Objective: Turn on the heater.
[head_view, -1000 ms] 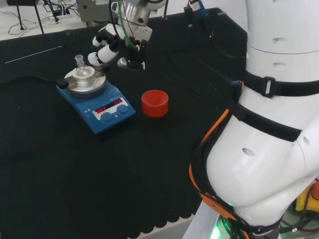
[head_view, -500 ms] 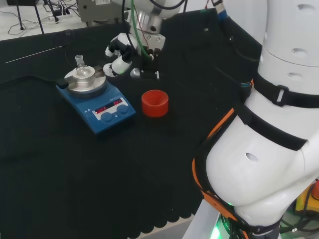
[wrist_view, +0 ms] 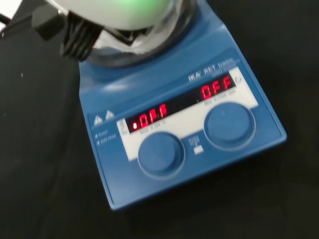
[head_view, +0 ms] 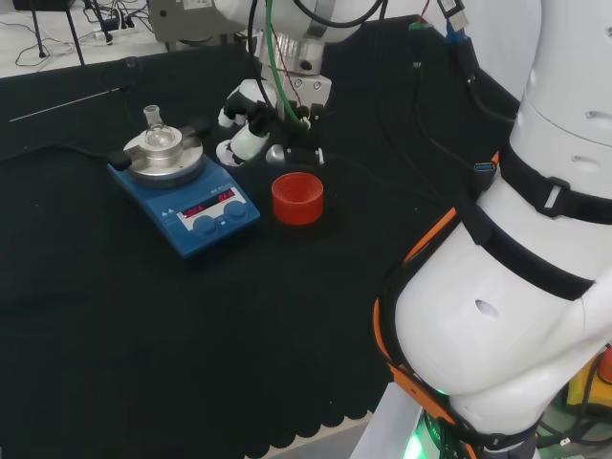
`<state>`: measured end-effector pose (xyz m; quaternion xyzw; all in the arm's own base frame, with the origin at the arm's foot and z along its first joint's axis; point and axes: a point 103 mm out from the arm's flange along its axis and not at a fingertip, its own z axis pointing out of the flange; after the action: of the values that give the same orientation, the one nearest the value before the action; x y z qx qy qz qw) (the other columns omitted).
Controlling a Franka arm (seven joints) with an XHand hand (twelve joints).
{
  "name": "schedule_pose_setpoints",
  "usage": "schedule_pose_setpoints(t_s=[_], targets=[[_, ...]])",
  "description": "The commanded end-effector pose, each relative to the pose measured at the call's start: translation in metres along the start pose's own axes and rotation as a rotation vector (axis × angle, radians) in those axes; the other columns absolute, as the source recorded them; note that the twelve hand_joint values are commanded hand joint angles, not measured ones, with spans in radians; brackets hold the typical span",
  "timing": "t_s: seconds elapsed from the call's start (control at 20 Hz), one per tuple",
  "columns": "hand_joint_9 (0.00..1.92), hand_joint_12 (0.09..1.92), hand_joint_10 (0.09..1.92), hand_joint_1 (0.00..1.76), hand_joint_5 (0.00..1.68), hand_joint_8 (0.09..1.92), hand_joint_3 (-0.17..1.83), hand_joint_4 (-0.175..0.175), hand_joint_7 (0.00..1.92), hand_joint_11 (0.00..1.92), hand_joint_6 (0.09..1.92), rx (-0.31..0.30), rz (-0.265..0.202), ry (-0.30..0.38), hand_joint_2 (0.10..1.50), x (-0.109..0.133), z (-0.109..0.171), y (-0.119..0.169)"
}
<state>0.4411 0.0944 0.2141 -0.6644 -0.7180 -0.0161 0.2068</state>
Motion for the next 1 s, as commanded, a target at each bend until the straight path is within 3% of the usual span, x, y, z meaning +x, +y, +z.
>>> schedule_pose_setpoints(t_s=[0.05,0.55,0.75,1.0], targets=[[0.75,1.37,0.66,1.0,0.43,0.7,0.8,-0.028,0.62,0.3,0.39,0.1,0.029,-0.057,0.57,0.002,0.004,-0.016],[0.79,1.34,0.64,0.98,0.34,0.7,0.8,-0.017,0.68,0.4,0.25,0.266,0.066,-0.13,0.59,-0.001,0.009,-0.029],[0.95,1.31,0.61,0.97,0.33,0.7,0.78,-0.017,0.85,0.52,0.17,0.311,0.046,-0.128,0.62,0.004,0.01,-0.031],[1.13,1.27,0.62,0.97,0.34,0.73,0.76,-0.022,1.01,0.67,0.12,0.366,0.047,-0.177,0.63,0.007,0.011,-0.032]])
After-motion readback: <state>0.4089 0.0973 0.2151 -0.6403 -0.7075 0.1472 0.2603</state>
